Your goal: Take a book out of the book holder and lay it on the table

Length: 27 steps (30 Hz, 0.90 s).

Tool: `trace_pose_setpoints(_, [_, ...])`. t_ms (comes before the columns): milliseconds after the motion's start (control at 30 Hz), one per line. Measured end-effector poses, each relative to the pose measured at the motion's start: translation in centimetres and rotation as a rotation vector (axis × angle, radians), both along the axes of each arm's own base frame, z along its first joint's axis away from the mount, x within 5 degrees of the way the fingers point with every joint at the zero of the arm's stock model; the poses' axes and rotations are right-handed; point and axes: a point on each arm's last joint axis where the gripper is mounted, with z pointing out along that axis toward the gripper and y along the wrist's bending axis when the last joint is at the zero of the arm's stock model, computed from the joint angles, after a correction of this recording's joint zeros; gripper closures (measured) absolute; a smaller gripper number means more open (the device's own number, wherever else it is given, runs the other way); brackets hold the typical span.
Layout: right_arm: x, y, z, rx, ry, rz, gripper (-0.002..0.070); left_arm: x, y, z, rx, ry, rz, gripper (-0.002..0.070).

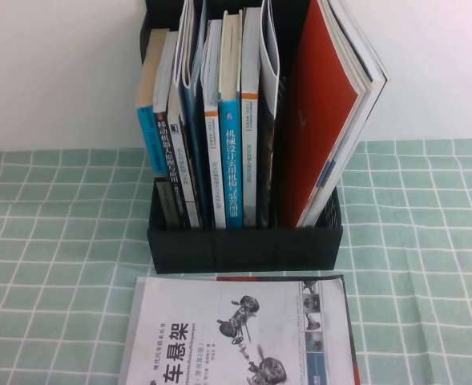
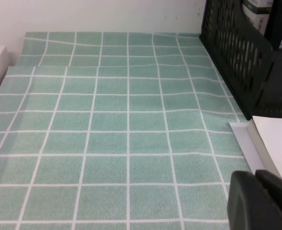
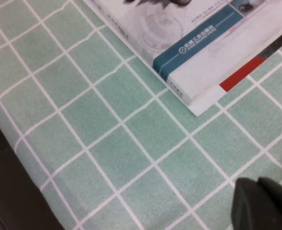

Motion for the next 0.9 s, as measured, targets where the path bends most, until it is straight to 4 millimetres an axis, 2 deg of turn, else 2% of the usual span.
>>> trace_pose_setpoints(500, [0.0,0.0,0.0,-0.003,-0.006,0.001,0.0678,0.0,0.0,0.0,0.000,0.000,0.000,0.0678])
trace_pose_setpoints(700, [1.6,-0.8,0.9,-0.028,-0.255,-0.046,0.0678,0.0,0.0,0.0,0.000,0.000,0.000,0.0678])
trace_pose_setpoints(900, [1.2,-4.2,1.8,0.020,-0.438,-0.305,0.0678,0.0,0.0,0.0,0.000,0.000,0.000,0.0678])
